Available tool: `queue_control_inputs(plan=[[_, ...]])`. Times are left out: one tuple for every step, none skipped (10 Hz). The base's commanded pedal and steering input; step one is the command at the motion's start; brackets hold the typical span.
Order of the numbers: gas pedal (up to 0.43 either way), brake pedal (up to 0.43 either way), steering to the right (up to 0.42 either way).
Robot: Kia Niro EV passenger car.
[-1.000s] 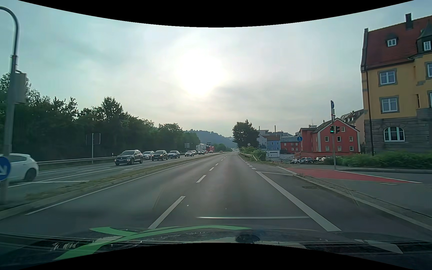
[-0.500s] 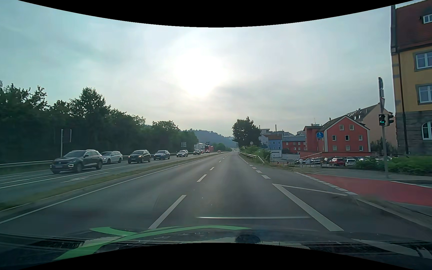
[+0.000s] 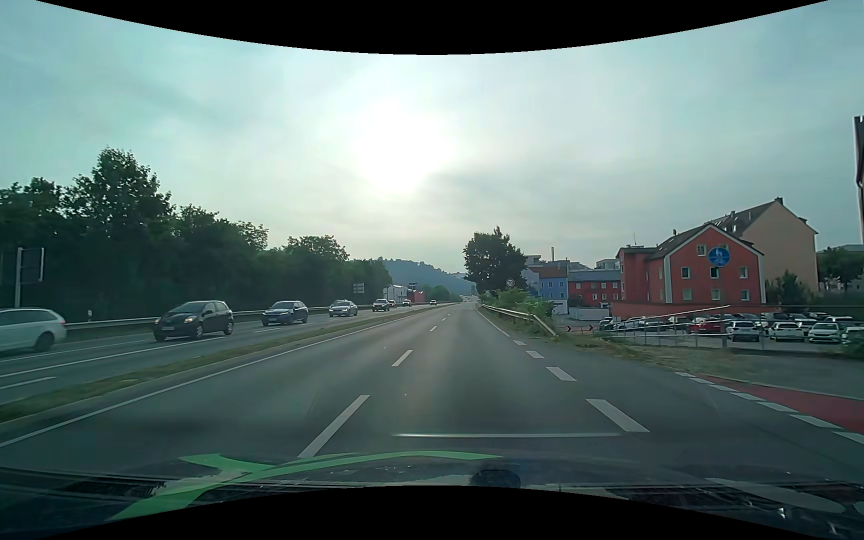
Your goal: Follow the waypoints while adhering to traffic rules and regulations
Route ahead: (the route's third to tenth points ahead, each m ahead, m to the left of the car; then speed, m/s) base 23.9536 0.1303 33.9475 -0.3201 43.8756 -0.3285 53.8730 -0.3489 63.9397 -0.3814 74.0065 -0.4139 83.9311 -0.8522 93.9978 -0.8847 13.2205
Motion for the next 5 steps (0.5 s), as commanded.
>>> queue_control_inputs(plan=[[0.268, 0.000, 0.002], [0.280, 0.000, 0.002], [0.287, 0.000, 0.002], [0.299, 0.000, 0.001], [0.339, 0.000, 0.000]])
